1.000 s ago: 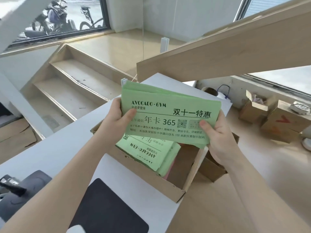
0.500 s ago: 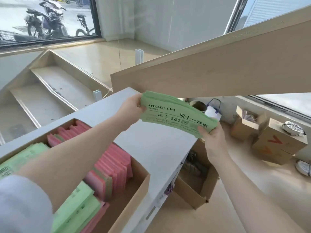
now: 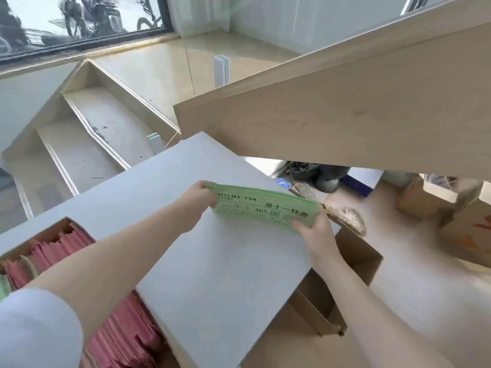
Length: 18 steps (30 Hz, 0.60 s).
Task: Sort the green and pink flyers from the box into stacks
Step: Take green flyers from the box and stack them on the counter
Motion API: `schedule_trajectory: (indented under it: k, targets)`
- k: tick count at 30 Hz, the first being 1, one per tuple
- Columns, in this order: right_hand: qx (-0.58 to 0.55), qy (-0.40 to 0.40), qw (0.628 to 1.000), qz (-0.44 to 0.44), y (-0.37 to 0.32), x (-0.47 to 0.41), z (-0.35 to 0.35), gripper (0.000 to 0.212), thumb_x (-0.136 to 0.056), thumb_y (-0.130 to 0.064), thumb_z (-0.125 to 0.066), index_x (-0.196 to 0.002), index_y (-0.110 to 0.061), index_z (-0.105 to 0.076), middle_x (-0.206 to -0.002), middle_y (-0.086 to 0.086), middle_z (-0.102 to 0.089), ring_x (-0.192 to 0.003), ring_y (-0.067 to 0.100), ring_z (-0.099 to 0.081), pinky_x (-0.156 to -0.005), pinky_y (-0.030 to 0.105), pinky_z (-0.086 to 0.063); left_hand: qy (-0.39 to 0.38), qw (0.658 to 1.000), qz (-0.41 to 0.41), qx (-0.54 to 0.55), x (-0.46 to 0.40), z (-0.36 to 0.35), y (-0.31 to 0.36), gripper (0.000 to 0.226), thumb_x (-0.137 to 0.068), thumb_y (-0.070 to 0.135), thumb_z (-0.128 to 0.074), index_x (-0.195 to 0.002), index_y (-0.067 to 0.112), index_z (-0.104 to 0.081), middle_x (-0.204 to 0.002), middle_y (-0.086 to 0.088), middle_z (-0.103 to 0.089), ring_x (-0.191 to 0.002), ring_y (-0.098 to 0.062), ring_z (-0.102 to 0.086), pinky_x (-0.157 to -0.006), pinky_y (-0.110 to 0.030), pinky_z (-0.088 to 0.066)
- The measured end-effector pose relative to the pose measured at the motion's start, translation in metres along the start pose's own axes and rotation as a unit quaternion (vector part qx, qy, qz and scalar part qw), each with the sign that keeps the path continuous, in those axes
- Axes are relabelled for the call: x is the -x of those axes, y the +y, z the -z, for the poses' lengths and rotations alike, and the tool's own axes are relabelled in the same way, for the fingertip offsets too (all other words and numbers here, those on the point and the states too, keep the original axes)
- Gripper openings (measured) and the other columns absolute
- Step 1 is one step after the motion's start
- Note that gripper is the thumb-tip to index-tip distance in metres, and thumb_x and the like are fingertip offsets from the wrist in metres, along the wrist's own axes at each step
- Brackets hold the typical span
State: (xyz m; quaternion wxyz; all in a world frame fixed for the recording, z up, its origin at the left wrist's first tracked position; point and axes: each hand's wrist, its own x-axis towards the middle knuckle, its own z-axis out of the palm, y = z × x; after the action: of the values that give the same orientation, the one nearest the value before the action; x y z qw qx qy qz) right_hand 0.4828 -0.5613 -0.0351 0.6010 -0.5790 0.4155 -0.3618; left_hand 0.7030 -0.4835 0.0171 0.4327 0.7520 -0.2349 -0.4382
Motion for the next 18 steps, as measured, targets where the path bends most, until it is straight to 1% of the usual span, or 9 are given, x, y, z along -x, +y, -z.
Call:
schedule_trajectory:
  k: [2, 4, 5, 7, 9, 11, 13, 15, 18]
  targets:
    - [-0.028, 0.015, 0.999, -0.009, -0.001, 0.001, -0.006, 0.026, -0.086, -0.005, -0.062, -0.096, -0.028, -0.055, -0.114, 0.004, -0.059, -0.103, 0.012, -0.055, -0.087, 0.024, -0.044, 0.006, 0.997, 0.019, 0.074, -0.004, -0.007, -0.002, 0.016, -0.054, 0.020, -0.049, -0.070, 0.018, -0.047, -0.080, -0.003, -0.044, -0.086, -0.021, -0.035, -0.081, -0.030, -0.029]
    - [-0.064, 0.064, 0.996, -0.007, -0.002, 0.001, -0.011, 0.008, -0.084, -0.025, -0.062, -0.089, -0.021, -0.058, -0.103, 0.002, -0.059, -0.095, 0.011, -0.054, -0.083, 0.023, -0.041, 0.044, 0.986, 0.040, 0.159, -0.011, -0.010, -0.004, 0.031, -0.058, 0.042, -0.055, -0.074, 0.015, -0.056, -0.086, 0.000, -0.055, -0.093, -0.021, -0.045, -0.098, -0.030, -0.029]
    - [-0.065, 0.096, 0.993, 0.002, -0.001, 0.000, -0.013, 0.013, -0.083, -0.032, -0.059, -0.087, -0.019, -0.058, -0.097, -0.001, -0.059, -0.092, 0.009, -0.053, -0.082, 0.023, -0.039, 0.050, 0.982, 0.038, 0.177, -0.013, -0.012, -0.003, 0.040, -0.062, 0.052, -0.057, -0.078, 0.015, -0.060, -0.091, 0.000, -0.060, -0.099, -0.017, -0.048, -0.102, -0.030, -0.027]
    - [-0.053, 0.134, 0.989, 0.010, -0.002, -0.004, -0.019, 0.011, -0.089, -0.029, -0.057, -0.086, -0.019, -0.058, -0.094, -0.002, -0.061, -0.092, 0.007, -0.054, -0.081, 0.020, -0.037, 0.037, 0.986, 0.036, 0.158, -0.019, -0.017, -0.004, 0.049, -0.078, 0.059, -0.055, -0.099, 0.016, -0.060, -0.112, 0.003, -0.061, -0.111, -0.013, -0.043, -0.101, -0.030, -0.023]
    - [-0.033, 0.156, 0.987, 0.007, -0.002, -0.006, -0.025, 0.007, -0.092, -0.022, -0.055, -0.086, -0.021, -0.057, -0.097, 0.000, -0.064, -0.097, 0.009, -0.057, -0.084, 0.020, -0.037, 0.040, 0.989, 0.032, 0.136, -0.023, -0.024, -0.009, 0.048, -0.090, 0.054, -0.045, -0.121, 0.017, -0.050, -0.125, 0.008, -0.053, -0.112, -0.010, -0.036, -0.095, -0.028, -0.022]
    - [-0.014, 0.183, 0.983, 0.015, 0.001, -0.007, -0.028, 0.012, -0.093, -0.022, -0.054, -0.082, -0.021, -0.057, -0.089, -0.005, -0.065, -0.092, 0.001, -0.057, -0.081, 0.017, -0.038, 0.050, 0.990, 0.024, 0.128, -0.026, -0.029, -0.014, 0.042, -0.093, 0.050, -0.041, -0.121, 0.020, -0.050, -0.127, 0.011, -0.051, -0.112, -0.009, -0.036, -0.093, -0.028, -0.023]
    - [-0.024, 0.215, 0.976, 0.020, -0.002, -0.012, -0.029, 0.023, -0.095, -0.025, -0.051, -0.075, -0.017, -0.056, -0.078, -0.009, -0.062, -0.076, -0.011, -0.054, -0.072, 0.007, -0.036, 0.073, 0.987, 0.014, 0.140, -0.028, -0.029, -0.013, 0.036, -0.094, 0.048, -0.041, -0.110, 0.020, -0.057, -0.125, 0.009, -0.055, -0.115, -0.011, -0.039, -0.093, -0.028, -0.023]
    - [-0.032, 0.243, 0.969, 0.018, -0.007, -0.020, -0.030, 0.035, -0.096, -0.027, -0.048, -0.064, -0.013, -0.052, -0.067, -0.006, -0.054, -0.059, -0.010, -0.047, -0.058, 0.002, -0.034, 0.094, 0.980, 0.024, 0.173, -0.029, -0.026, -0.011, 0.041, -0.094, 0.051, -0.039, -0.106, 0.018, -0.061, -0.119, 0.009, -0.057, -0.115, -0.014, -0.041, -0.094, -0.027, -0.023]
    - [-0.064, 0.278, 0.958, -0.005, -0.017, -0.032, -0.031, 0.044, -0.095, -0.034, -0.049, -0.057, -0.013, -0.044, -0.061, 0.000, -0.043, -0.052, 0.003, -0.037, -0.051, 0.015, -0.031, 0.067, 0.983, 0.019, 0.171, -0.030, -0.023, -0.010, 0.052, -0.089, 0.061, -0.038, -0.112, 0.019, -0.058, -0.117, 0.009, -0.057, -0.109, -0.011, -0.046, -0.091, -0.028, -0.024]
